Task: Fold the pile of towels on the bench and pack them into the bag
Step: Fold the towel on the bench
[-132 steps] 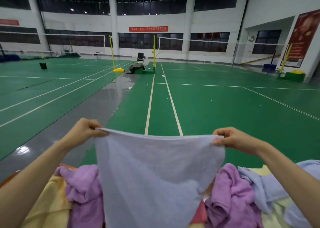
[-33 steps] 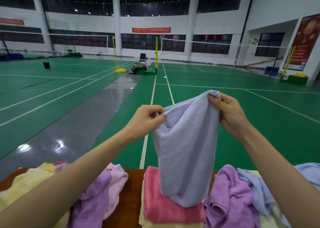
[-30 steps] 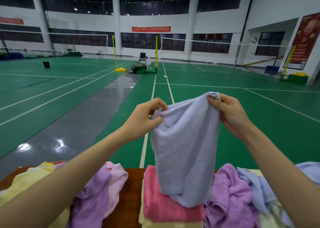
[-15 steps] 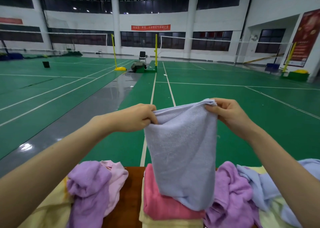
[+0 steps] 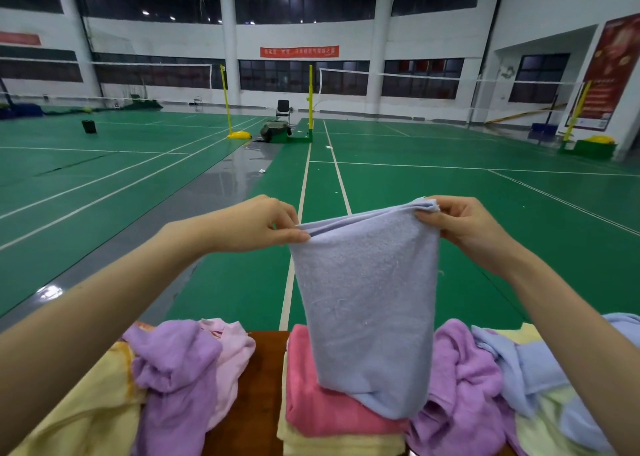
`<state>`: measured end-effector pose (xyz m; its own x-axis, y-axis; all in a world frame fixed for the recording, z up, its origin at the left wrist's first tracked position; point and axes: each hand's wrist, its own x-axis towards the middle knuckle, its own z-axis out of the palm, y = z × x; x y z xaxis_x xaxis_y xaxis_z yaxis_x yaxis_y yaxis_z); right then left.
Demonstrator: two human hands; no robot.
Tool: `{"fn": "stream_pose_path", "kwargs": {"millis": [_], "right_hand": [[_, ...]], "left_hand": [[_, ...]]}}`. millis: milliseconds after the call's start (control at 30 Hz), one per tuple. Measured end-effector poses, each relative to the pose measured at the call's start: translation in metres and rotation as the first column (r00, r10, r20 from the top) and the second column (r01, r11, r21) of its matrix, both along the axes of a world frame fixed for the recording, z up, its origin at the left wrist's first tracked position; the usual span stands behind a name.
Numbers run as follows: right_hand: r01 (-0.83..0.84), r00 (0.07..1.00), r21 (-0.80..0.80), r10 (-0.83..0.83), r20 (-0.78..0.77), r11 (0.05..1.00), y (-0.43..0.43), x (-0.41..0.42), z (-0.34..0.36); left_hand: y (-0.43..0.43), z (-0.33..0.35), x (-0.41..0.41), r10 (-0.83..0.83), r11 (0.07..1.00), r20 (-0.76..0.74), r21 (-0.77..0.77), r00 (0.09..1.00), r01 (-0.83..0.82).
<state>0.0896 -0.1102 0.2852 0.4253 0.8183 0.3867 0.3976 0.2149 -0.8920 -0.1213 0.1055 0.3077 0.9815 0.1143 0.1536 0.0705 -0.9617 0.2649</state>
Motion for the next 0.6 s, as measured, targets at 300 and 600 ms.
{"fn": "stream_pose_path", "kwargs": {"millis": [300, 600], "right_hand": [[-0.011, 1.000, -0.014, 0.011, 0.013, 1.000, -0.001, 0.001, -0.001], [0.056, 0.998, -0.042, -0.055, 0.018, 0.998, -0.006, 0.006, 0.005]], "left_hand": [[0.007, -0.004, 0.004, -0.030, 0.987, -0.035, -0.157, 0.999, 0.024], [0.001, -0.001, 0.005, -0.072, 0.922, 0.229, -0.357, 0.971, 0.152]]}}
